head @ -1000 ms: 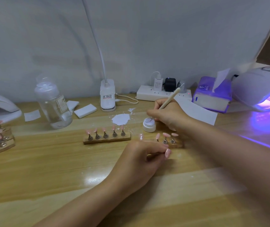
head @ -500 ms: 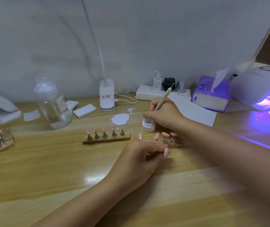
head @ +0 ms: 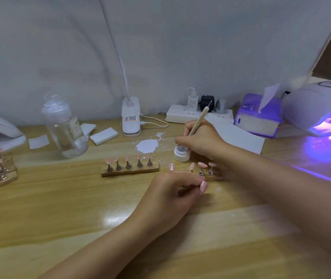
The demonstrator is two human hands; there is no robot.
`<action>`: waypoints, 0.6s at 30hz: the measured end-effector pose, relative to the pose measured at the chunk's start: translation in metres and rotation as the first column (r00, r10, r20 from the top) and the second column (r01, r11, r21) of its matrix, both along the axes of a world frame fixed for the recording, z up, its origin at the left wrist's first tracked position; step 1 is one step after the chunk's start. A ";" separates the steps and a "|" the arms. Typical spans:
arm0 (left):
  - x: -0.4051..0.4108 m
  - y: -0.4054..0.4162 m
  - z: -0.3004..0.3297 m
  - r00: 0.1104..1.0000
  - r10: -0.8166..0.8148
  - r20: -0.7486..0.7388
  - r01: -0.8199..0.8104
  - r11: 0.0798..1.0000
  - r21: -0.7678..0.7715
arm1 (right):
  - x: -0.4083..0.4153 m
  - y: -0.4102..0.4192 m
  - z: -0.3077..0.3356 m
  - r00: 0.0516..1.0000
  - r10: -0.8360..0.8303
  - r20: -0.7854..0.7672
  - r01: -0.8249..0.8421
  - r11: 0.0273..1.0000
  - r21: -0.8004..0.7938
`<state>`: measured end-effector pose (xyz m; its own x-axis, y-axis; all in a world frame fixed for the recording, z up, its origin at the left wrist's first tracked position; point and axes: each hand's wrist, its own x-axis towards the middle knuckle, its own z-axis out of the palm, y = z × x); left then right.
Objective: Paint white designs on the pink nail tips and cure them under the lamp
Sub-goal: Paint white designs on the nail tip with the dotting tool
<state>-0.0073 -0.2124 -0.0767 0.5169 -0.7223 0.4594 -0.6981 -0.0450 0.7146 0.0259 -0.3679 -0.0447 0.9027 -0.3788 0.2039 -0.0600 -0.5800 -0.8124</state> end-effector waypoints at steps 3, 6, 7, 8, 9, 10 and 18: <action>0.000 0.000 0.000 1.000 0.001 -0.004 -0.001 1.000 0.000 | -0.001 -0.001 0.004 0.998 -0.041 0.043 0.038 0.996 0.076; -0.001 0.000 0.000 1.000 0.014 -0.004 -0.014 1.000 0.011 | -0.010 0.000 0.016 0.972 -0.132 0.196 0.084 0.969 0.234; -0.002 0.000 0.001 1.000 0.017 -0.006 -0.017 1.000 0.015 | -0.015 0.000 0.020 0.958 -0.153 0.243 0.081 0.957 0.280; -0.002 0.001 0.002 1.000 0.019 -0.008 -0.019 1.000 0.020 | -0.022 0.001 0.024 0.946 -0.166 0.280 0.071 0.945 0.320; -0.003 0.001 0.002 1.000 0.020 -0.011 -0.020 1.000 0.024 | -0.031 0.002 0.027 0.934 -0.178 0.310 0.057 0.930 0.364; -0.003 0.001 0.003 1.000 0.021 -0.020 -0.021 0.999 0.026 | -0.040 0.004 0.030 0.922 -0.194 0.335 0.040 0.908 0.417; -0.005 0.000 0.005 0.999 0.029 -0.043 -0.027 0.999 0.047 | -0.101 0.029 0.003 0.903 -0.241 0.357 -0.121 0.655 0.746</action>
